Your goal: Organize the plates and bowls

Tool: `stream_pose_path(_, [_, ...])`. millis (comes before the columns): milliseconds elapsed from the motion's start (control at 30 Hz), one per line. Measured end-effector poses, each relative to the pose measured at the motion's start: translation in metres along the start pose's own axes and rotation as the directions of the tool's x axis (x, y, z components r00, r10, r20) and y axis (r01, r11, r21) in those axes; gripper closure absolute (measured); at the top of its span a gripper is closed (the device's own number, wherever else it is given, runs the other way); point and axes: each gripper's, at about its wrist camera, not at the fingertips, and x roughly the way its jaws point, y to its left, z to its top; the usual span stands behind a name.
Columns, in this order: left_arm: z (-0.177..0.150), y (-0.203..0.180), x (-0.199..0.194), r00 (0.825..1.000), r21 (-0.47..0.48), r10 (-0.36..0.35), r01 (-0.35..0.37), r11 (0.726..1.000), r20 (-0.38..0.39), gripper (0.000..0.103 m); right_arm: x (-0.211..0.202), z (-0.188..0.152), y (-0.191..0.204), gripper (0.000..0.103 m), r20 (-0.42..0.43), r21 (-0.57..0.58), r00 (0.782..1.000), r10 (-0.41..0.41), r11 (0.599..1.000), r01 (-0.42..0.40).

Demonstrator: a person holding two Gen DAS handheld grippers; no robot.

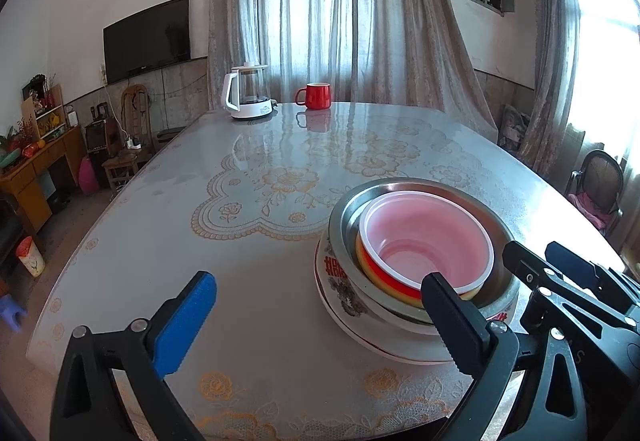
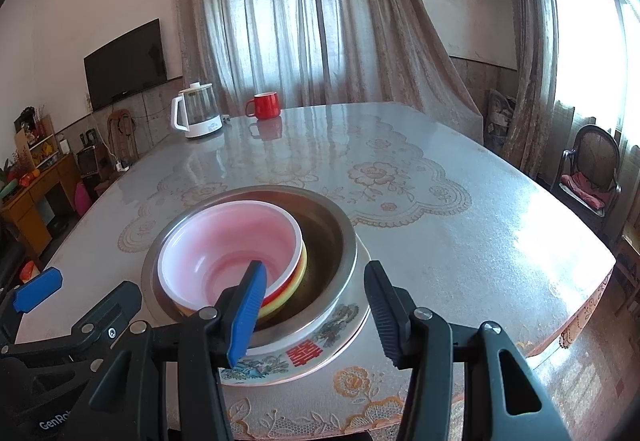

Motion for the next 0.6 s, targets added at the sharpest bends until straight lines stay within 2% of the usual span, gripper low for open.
stream_pose_path(200, [-0.0001, 0.0016, 0.0032, 0.999, 0.0, 0.036, -0.036, 0.999, -0.008, 0.0, 0.0019, -0.0011, -0.0003, 0.052, -0.014, 0.006, 1.0, 0.002, 1.0, -0.002])
stream_pose_path(600, [-0.0017, 0.006, 0.0038, 1.0, -0.013, 0.019, -0.019, 1.0, -0.006, 0.0, 0.0088, -0.0019, 0.0009, 0.052, -0.036, 0.003, 0.999, 0.001, 1.0, -0.001])
